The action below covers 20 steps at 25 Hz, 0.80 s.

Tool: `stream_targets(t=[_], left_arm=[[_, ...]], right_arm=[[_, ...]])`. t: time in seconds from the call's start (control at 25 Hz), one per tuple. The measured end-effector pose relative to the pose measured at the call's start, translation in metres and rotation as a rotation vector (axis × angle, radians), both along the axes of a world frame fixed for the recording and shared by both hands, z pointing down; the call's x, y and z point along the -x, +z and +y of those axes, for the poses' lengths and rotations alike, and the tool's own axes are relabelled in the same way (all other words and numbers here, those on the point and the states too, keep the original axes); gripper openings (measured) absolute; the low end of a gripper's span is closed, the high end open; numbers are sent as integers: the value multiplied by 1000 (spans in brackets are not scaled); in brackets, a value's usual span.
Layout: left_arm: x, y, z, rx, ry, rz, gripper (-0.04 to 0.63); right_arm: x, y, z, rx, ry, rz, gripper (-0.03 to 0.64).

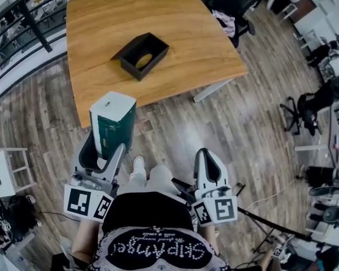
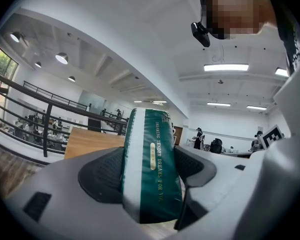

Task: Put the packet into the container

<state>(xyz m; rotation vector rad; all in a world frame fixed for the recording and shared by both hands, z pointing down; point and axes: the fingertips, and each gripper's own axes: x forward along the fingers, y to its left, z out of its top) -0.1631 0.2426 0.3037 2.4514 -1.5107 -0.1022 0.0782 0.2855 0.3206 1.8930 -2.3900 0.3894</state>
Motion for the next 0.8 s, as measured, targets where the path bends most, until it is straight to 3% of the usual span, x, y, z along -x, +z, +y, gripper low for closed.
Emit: stream_targets(t=[0.8], left_arm=[[8,7,-60,36,-106,20,339]], right_arm=[[0,9,-81,52,-89,2,40]])
